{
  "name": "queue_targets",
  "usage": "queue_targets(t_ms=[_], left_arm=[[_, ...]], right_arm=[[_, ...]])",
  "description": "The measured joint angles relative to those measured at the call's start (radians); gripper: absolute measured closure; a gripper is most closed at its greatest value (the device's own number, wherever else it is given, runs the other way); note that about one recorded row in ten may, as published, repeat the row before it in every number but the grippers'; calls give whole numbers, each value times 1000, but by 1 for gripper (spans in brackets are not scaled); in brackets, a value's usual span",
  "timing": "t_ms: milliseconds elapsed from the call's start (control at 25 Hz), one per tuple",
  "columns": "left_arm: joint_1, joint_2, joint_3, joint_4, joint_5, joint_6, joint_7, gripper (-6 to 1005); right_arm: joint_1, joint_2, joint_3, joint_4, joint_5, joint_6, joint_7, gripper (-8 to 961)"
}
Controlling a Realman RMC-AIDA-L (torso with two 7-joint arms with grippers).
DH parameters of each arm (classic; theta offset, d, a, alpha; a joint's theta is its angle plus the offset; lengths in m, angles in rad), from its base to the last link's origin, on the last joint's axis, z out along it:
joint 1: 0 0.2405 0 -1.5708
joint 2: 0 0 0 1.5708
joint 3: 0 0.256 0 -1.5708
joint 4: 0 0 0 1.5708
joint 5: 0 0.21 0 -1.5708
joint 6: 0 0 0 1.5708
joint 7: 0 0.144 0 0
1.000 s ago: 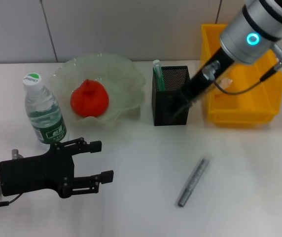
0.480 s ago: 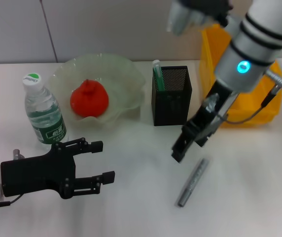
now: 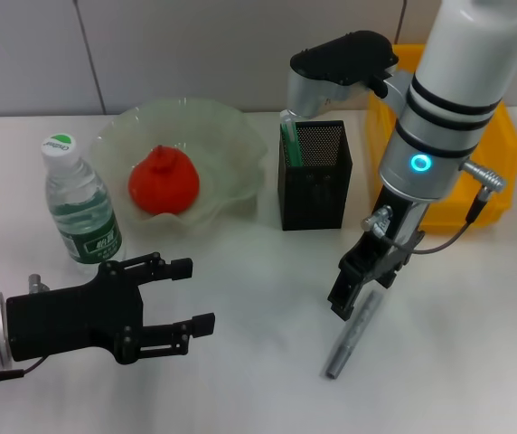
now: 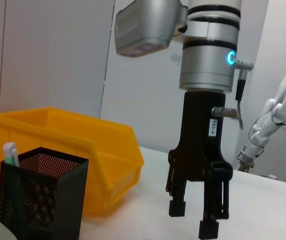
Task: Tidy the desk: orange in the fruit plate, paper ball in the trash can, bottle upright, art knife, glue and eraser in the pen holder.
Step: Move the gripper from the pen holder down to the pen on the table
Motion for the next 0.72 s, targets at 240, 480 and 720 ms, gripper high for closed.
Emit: queue_targets(t_ms=[240, 480, 720], left_arm=[[1, -6, -8, 0, -1, -1, 1, 186], [3, -9, -10, 0, -1, -2, 1, 186], [6, -10, -12, 0, -9, 1, 5, 186]], right_arm=[[-4, 0, 1, 18, -1, 38, 96, 170], [-10, -2, 11, 56, -1, 46, 168, 169], [-21, -2, 45, 86, -6, 50, 177, 169]])
